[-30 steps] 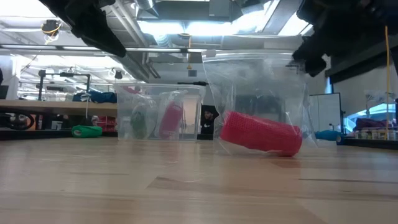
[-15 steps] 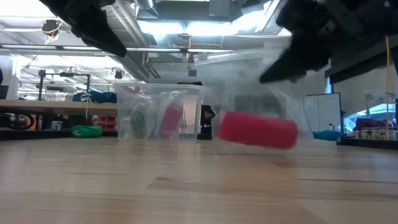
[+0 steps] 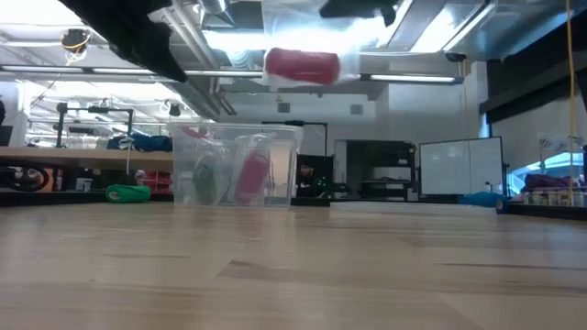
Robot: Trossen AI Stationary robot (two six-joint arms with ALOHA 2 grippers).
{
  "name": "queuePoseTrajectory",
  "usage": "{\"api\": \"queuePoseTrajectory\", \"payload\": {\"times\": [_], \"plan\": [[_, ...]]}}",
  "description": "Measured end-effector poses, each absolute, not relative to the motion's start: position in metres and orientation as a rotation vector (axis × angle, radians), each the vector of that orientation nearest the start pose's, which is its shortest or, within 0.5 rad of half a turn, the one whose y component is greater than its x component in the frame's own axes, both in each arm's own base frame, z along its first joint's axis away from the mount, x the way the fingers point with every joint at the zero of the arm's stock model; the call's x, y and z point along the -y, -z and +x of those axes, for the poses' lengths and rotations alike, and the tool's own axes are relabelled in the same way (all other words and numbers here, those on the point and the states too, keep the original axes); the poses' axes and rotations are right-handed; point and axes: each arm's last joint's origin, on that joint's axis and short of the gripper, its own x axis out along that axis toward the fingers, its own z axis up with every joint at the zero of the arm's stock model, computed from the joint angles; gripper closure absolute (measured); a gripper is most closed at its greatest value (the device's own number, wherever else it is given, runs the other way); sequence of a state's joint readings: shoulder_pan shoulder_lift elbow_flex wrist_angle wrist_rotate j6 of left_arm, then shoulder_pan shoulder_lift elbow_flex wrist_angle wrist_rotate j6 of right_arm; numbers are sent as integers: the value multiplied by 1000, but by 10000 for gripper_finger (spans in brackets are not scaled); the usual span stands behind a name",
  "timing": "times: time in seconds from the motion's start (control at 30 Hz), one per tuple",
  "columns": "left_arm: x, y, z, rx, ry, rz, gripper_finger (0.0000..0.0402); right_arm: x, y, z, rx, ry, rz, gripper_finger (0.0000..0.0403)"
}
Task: Roll bandage
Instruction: Put the zip bag into the transparent container
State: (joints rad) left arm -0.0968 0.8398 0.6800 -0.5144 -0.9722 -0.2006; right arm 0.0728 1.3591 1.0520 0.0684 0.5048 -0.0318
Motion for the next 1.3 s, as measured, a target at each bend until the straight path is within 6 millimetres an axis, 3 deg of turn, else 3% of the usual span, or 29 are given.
{"api": "queuePoseTrajectory", "payload": {"times": [0.17, 0.3, 0.5, 0.63, 0.93, 1.3], "plan": [[-23, -268, 161, -532, -992, 183, 247, 49, -339, 325, -59, 553, -36, 396], [-31, -268, 159, -541, -1037, 170, 247, 91, -331, 348, 63, 638, 10, 398], [-32, -266, 159, -580, -983, 181, 247, 133, -300, 382, 14, 736, 91, 395], [-31, -263, 158, -606, -975, 174, 247, 137, -279, 390, -66, 829, 91, 399], [-31, -263, 158, -594, -978, 157, 247, 129, -273, 395, -41, 824, 202, 400], [-31, -263, 158, -585, -983, 140, 247, 135, -240, 405, -78, 937, 263, 400]]}}
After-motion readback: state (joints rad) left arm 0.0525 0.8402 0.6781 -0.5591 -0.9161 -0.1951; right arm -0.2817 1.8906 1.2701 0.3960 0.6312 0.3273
